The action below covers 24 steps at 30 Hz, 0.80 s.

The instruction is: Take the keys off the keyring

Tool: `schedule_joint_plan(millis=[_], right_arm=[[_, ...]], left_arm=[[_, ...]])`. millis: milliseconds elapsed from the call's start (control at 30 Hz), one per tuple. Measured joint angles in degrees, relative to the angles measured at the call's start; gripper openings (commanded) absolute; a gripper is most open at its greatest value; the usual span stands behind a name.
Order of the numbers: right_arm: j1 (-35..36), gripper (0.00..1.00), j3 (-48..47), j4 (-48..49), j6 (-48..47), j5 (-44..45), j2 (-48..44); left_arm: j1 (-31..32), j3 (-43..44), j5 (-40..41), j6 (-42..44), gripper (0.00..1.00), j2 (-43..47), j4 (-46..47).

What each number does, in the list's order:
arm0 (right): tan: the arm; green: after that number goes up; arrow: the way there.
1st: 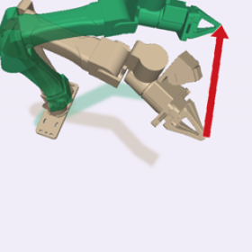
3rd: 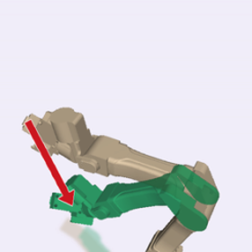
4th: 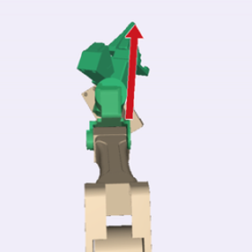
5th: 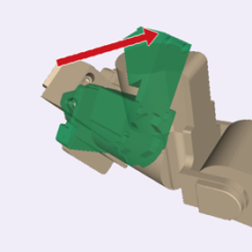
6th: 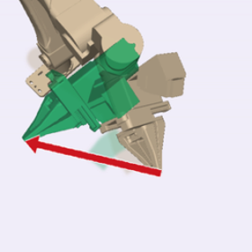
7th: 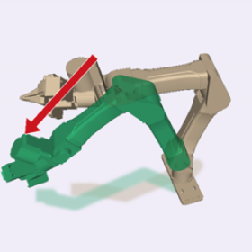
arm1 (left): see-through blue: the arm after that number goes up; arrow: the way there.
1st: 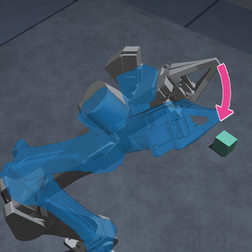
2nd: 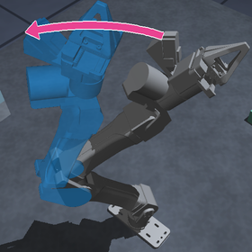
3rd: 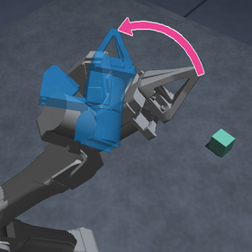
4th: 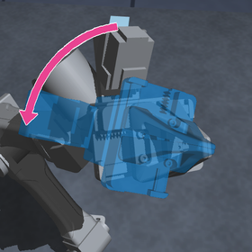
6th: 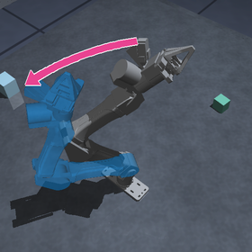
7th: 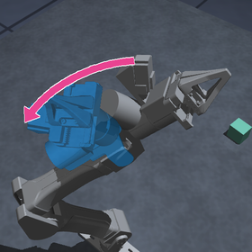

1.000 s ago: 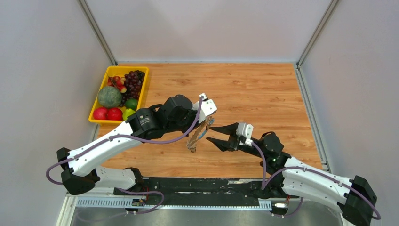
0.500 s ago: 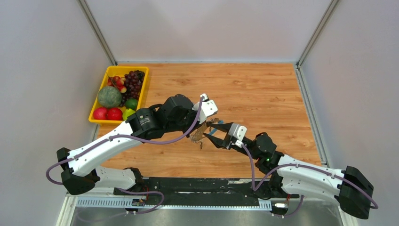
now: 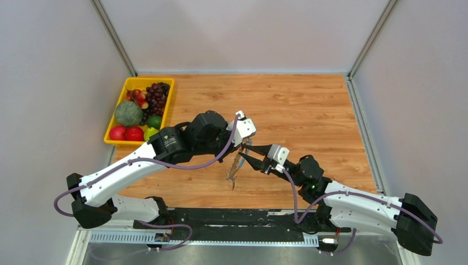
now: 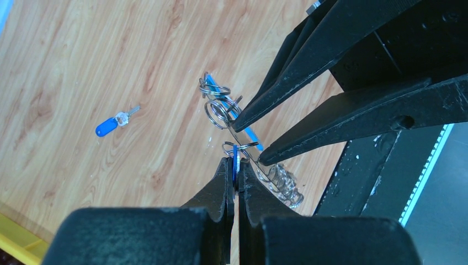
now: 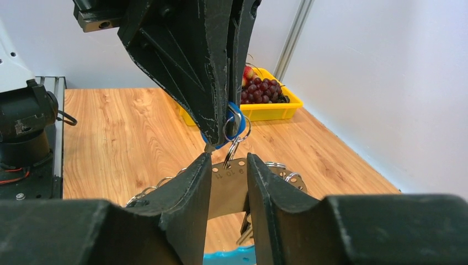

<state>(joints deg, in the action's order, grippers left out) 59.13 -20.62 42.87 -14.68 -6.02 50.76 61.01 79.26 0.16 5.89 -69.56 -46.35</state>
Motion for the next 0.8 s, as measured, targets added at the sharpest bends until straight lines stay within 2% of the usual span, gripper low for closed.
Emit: schedule_joint_plan(millis=[67,367,800], right_arm=[[0.0,0.32,0.0,0.3,0.0,-0.1,0.2],[0.0,0.0,-0.3,-0.2,-0.4,-0.7,0.3],[0.0,0.0,-0.3,-4.1,-1.5,-3.6,-6.4]], left_arm=[[0.0,0.0,-0.4,0.0,0.0,0.0,0.0],[0.0,0.0,-1.5,0.0,0.0,0.0,0.0],[0.1,0.0,0.9,-0.1,0.0,1.5,0.7]])
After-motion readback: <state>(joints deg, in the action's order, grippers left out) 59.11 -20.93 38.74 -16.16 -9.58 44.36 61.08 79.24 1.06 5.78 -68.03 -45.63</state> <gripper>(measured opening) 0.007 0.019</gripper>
